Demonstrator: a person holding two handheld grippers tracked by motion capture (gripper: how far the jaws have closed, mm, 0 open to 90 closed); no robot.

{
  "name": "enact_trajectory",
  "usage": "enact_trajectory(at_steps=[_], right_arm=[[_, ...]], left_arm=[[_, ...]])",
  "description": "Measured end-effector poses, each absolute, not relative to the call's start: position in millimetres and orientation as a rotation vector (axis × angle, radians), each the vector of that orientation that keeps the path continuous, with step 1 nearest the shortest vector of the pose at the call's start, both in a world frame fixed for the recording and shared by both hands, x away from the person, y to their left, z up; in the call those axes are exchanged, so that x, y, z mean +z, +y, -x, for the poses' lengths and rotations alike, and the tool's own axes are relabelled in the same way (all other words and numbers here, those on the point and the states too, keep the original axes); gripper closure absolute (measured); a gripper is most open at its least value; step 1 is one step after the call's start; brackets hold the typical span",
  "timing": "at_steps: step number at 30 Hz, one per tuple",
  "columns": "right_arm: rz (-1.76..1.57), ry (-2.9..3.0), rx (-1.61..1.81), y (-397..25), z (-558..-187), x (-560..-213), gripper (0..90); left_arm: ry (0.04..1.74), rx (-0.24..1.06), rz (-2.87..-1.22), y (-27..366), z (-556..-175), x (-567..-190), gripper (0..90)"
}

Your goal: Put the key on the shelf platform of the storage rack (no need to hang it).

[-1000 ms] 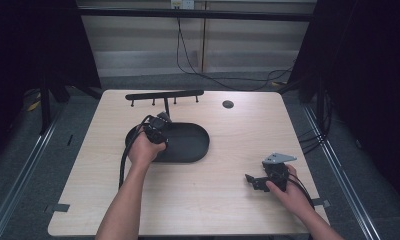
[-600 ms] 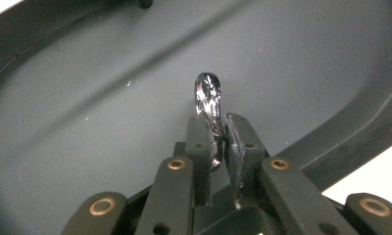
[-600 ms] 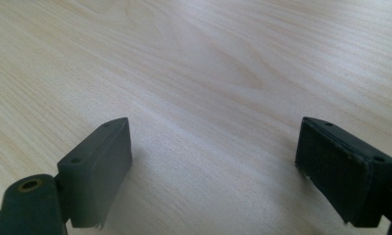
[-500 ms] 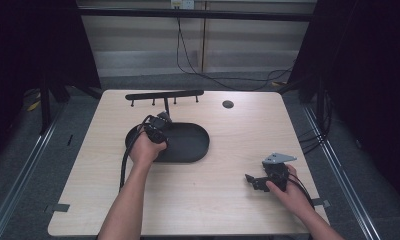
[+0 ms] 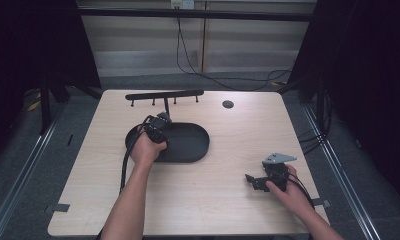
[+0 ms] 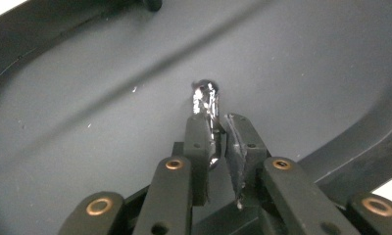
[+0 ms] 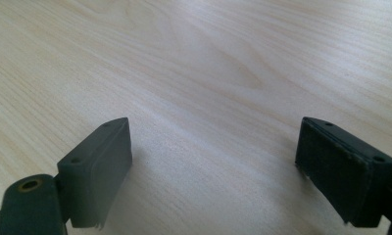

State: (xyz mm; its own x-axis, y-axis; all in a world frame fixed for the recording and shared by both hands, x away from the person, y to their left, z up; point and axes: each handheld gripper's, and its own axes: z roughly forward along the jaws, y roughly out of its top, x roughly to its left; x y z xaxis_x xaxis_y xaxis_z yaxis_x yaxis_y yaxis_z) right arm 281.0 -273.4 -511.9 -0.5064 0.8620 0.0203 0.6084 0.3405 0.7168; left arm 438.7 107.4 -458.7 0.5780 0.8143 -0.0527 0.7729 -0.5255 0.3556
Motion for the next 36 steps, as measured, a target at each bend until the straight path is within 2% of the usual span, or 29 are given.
enact_trajectory(at_steps=[3, 25, 36], right_arm=[[-1.299, 2.248, 0.965, -273.4, -281.0, -511.8, 13.1], [-1.299, 2.247, 0.965, -273.4, -281.0, -511.9, 13.1], [-1.299, 2.248, 0.965, -273.4, -281.0, -511.9, 13.1]], left_arm=[[1.282, 0.18, -2.467, 107.3, -438.5, -457.8, 76.4], [1.295, 0.165, -2.445, 112.3, -434.8, -447.3, 69.6], [1.299, 0.124, -2.419, 113.7, -430.7, -441.1, 61.0]])
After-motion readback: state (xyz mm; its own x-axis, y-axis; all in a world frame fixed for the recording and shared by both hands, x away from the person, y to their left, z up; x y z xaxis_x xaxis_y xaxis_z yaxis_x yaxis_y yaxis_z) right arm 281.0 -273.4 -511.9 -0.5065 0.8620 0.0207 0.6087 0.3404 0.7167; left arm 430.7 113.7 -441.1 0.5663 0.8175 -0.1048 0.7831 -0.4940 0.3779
